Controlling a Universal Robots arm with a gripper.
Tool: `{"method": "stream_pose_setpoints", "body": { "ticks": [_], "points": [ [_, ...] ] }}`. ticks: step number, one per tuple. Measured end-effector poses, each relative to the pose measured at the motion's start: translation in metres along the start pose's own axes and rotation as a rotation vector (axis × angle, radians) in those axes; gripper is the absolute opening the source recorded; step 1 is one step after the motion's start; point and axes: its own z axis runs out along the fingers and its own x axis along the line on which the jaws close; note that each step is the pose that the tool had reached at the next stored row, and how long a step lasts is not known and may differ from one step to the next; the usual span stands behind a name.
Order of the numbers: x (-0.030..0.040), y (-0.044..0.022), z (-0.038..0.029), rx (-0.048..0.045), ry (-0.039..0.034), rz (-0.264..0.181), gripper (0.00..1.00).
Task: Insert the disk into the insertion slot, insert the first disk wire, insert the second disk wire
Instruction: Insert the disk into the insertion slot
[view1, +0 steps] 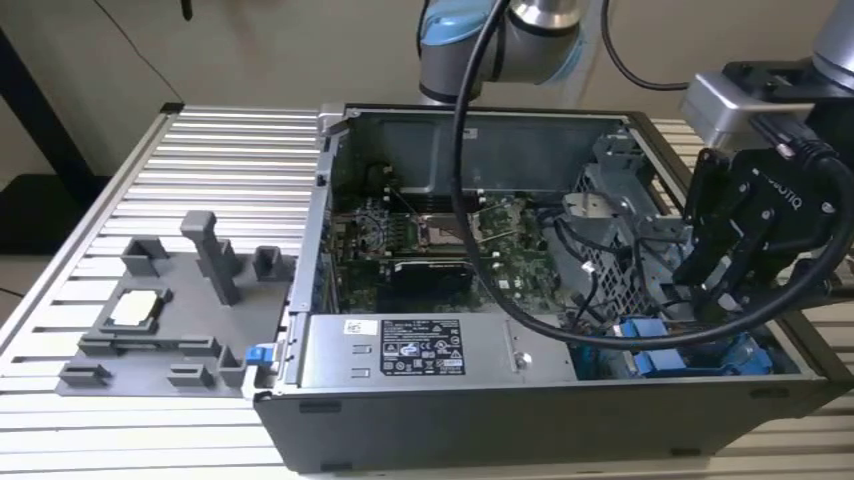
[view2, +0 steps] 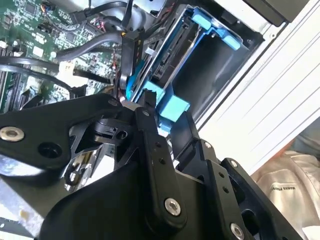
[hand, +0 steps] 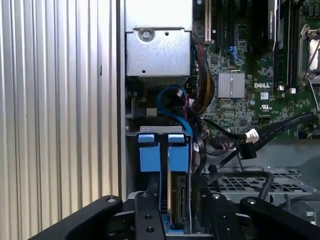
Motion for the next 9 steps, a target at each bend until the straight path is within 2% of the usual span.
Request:
{"method": "stream_pose_setpoints", "body": {
  "ticks": [3,6,7,9],
  "points": [
    [0.0002,0.0003,-0.0132,0.0,0.0001,0.0,0.41],
    [-0.0009,0.0004,-0.015,0.002,0.0011,0.0,0.41],
    [-0.0009,0.0005,-0.015,0.0114,0.0008,0.0,0.41],
    [-0.001,0.0012,-0.0151,0.0471,-0.0021,0.001,0.41]
  ]
}}
